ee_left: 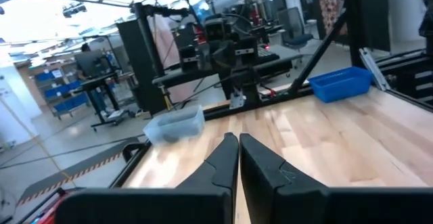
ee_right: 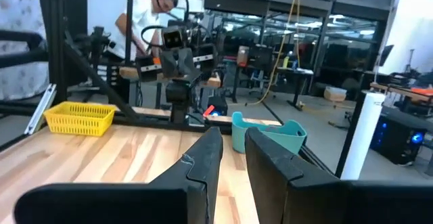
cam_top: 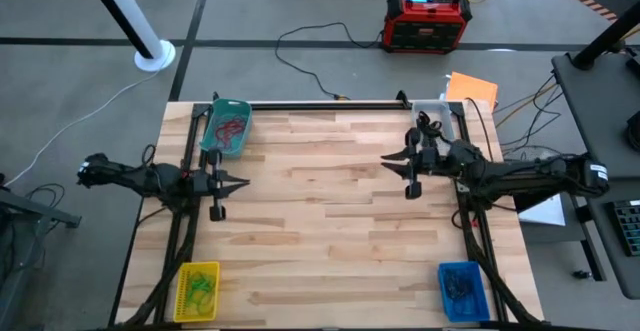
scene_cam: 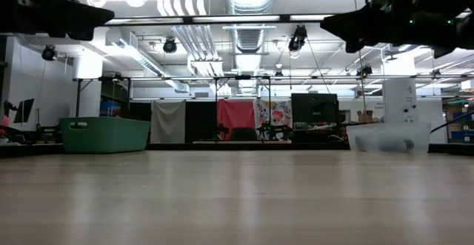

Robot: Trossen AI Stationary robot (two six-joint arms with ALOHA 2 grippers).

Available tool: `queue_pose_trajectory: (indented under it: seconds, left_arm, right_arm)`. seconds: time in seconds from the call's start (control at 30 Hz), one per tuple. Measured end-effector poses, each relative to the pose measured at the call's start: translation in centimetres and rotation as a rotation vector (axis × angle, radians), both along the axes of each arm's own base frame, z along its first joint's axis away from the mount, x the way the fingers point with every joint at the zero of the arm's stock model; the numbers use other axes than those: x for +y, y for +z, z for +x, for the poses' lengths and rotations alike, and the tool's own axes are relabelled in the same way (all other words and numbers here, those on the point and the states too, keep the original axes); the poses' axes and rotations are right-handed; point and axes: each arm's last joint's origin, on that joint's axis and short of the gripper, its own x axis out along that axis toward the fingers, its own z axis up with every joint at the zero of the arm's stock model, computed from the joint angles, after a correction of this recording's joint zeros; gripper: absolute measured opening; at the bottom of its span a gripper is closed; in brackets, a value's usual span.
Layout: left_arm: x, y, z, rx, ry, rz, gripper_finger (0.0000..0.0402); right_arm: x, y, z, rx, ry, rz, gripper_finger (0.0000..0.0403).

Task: Sort rubber bands into baskets
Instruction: Return to Home Position

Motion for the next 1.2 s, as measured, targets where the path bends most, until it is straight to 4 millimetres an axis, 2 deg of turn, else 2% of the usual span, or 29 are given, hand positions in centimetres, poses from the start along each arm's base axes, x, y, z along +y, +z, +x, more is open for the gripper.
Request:
queue_pose_trajectory:
  seconds: [0.2,0.43,0.73,0.97,1.2]
  left_arm:
    - [0.4,-0.4,-1.2,0.001,0.036,-0.018,0.0]
    - [0.4,-1.3,-1.0,0.035,0.038,-0.036,0.0]
    - [0.2,-3.2,-0.4,0.033,0.033,-0.089,0.0]
    - [0.0,-3.5,-0.1,-0.008,-0.029,-0.088,0.0]
    - [0.0,-3.5,-0.1,-0.008,-0.03,-0.096,0.0]
  right_arm:
    - [0.3,-0.8,-1.9,-0.039,-0.01,0.008,0.0064]
    - [0.9,-2.3,-4.1,-0.086,-0.008,0.012,0.0061]
    - [1.4,-1.4,-5.1,-0.155,0.068,0.017,0.0059]
    - [1.5,-1.3,-5.2,-0.165,0.1,0.053,0.0059]
    - [1.9,0.1,-6.5,-0.298,0.125,0.017,0.0059]
